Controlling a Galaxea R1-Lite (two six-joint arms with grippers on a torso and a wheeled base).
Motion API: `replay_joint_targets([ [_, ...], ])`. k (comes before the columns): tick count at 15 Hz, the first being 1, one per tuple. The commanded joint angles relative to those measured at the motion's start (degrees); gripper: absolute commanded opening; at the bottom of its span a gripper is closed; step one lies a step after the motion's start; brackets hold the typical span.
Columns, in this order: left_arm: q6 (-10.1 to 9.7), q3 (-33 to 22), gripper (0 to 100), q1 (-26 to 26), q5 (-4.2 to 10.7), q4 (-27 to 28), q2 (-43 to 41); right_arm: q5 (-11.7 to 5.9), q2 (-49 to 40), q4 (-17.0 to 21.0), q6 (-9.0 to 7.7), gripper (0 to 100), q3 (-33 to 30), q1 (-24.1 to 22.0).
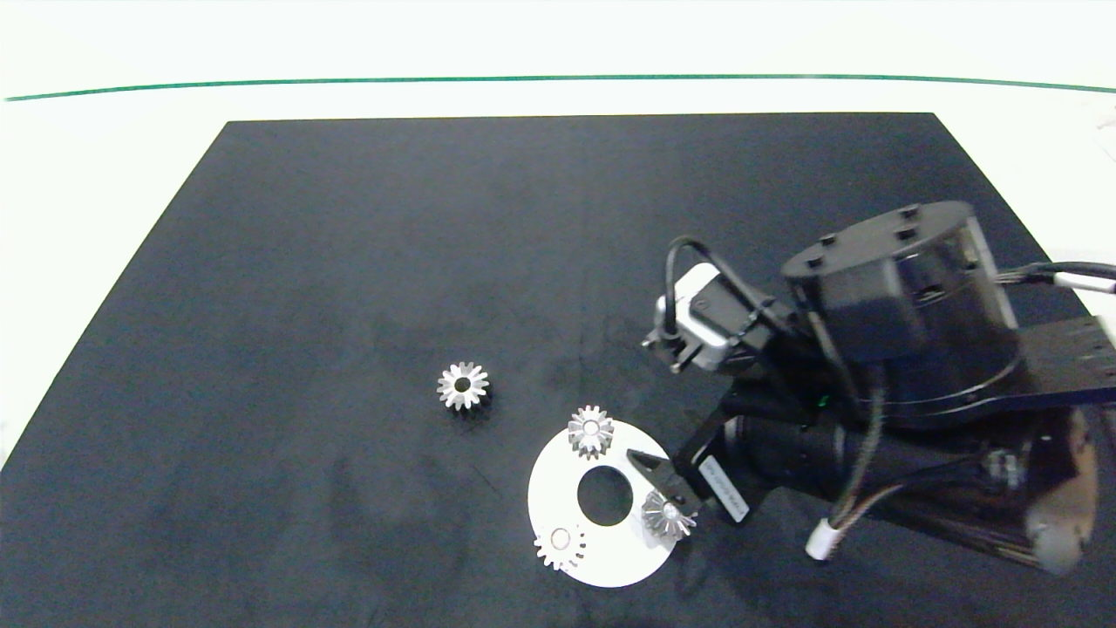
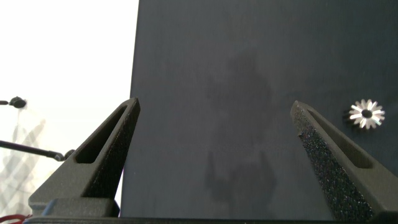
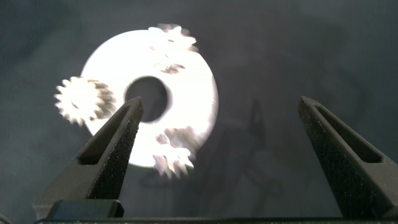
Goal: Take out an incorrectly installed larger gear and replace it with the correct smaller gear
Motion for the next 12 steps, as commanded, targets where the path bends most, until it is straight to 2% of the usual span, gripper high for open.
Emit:
replay_joint_targets([
  [1,0.07,0.67,100,-0.01,0.19,0.12,0.07,-2.4,-14.67,0.11,2.29,100,5.66,-4.98],
  [4,-0.37,1.55,100,0.08,0.19,-0.06,-0.11,-4.69,-23.37,0.02,2.29,100,11.64,-9.47],
  [5,-0.28,2.34,100,0.52,0.19,-0.41,-0.46,-5.83,-26.18,0.02,2.2,100,13.31,-9.9],
  [6,-0.72,2.25,100,0.17,0.19,-2.25,-1.42,-7.76,-29.87,0.11,2.02,100,14.28,-9.9],
  [7,-1.42,2.52,100,0.08,0.19,-3.57,-1.6,-8.9,-31.54,0.11,2.02,100,14.54,-9.9],
  [8,-3.62,2.78,100,0.08,0.27,-4.36,-2.48,-10.22,-35.41,0.37,2.02,100,14.8,-10.17],
  [10,-3.44,3.75,100,0.17,0.27,-4.1,-5.99,-10.49,-41.39,0.46,1.85,100,17.7,-11.14],
  [11,-2.83,4.63,100,0.17,0.27,-4.1,-8.72,-10.49,-44.55,0.55,1.49,100,19.2,-12.37],
  [12,-1.33,5.59,100,0.52,0.27,-4.1,-11.44,-10.49,-47.63,0.55,1.41,100,20.52,-13.68],
])
